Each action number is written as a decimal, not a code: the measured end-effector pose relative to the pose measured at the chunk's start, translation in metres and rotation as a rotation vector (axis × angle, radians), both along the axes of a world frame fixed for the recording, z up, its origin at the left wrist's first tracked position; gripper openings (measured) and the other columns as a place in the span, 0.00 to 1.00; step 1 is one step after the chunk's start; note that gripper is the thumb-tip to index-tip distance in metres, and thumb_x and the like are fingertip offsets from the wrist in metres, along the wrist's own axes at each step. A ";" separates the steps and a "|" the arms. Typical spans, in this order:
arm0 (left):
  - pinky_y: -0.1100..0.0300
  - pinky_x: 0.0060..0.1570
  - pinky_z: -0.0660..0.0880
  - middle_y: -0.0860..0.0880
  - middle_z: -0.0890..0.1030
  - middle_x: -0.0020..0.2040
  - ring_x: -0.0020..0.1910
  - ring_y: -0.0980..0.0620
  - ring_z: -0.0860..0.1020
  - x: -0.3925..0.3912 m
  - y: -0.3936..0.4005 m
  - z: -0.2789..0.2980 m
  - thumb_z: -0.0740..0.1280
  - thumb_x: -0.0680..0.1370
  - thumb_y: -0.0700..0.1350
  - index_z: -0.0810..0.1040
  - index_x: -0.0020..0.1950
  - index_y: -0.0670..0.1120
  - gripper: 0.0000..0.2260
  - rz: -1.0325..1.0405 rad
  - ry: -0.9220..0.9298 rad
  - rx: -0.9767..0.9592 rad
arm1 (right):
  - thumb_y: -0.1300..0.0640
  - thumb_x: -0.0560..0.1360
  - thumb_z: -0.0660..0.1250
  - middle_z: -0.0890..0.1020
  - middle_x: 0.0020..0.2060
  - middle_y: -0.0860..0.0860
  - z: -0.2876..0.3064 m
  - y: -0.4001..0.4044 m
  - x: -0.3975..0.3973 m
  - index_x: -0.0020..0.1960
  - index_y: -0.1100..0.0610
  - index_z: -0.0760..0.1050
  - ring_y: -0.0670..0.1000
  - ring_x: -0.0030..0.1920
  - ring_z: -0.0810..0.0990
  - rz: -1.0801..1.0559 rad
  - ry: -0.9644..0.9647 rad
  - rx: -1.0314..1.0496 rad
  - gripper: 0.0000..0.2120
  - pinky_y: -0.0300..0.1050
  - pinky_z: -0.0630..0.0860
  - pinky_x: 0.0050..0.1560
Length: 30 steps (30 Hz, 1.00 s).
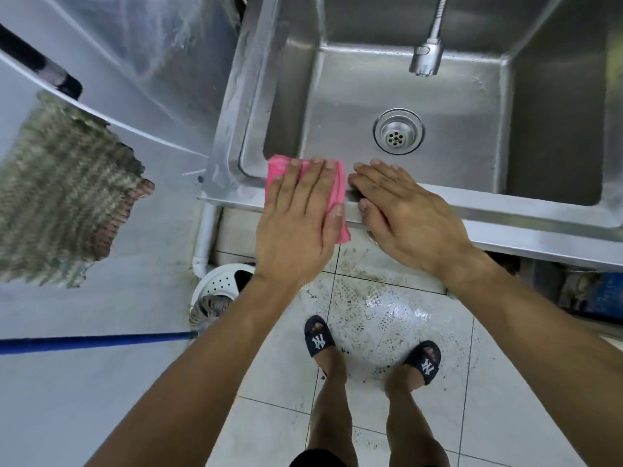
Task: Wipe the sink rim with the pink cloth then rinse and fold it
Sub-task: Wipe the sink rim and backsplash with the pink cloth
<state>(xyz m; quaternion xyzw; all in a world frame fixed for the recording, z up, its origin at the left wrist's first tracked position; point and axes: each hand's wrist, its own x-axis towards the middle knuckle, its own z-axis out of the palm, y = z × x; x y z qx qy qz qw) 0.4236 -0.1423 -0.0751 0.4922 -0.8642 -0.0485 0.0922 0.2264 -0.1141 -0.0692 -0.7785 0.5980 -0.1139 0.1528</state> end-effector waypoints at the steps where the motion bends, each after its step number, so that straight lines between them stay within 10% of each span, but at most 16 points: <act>1: 0.41 0.78 0.58 0.42 0.67 0.79 0.80 0.41 0.62 0.021 -0.009 0.002 0.52 0.86 0.53 0.65 0.80 0.42 0.25 -0.116 -0.052 0.004 | 0.51 0.86 0.52 0.69 0.78 0.55 -0.001 0.001 0.001 0.78 0.59 0.69 0.54 0.81 0.63 -0.010 0.002 -0.014 0.24 0.50 0.56 0.82; 14: 0.44 0.81 0.52 0.44 0.68 0.79 0.81 0.43 0.60 0.086 -0.042 0.007 0.49 0.86 0.52 0.64 0.81 0.44 0.25 -0.064 -0.067 0.043 | 0.46 0.87 0.45 0.55 0.83 0.54 -0.001 -0.033 0.064 0.84 0.58 0.54 0.53 0.84 0.52 0.215 0.137 0.040 0.29 0.53 0.51 0.84; 30: 0.45 0.81 0.54 0.49 0.59 0.83 0.83 0.46 0.52 0.105 -0.078 0.010 0.49 0.87 0.53 0.61 0.83 0.48 0.25 0.112 0.005 0.095 | 0.48 0.87 0.45 0.61 0.82 0.54 -0.004 -0.039 0.080 0.82 0.58 0.62 0.52 0.83 0.57 0.152 0.077 0.020 0.27 0.53 0.56 0.83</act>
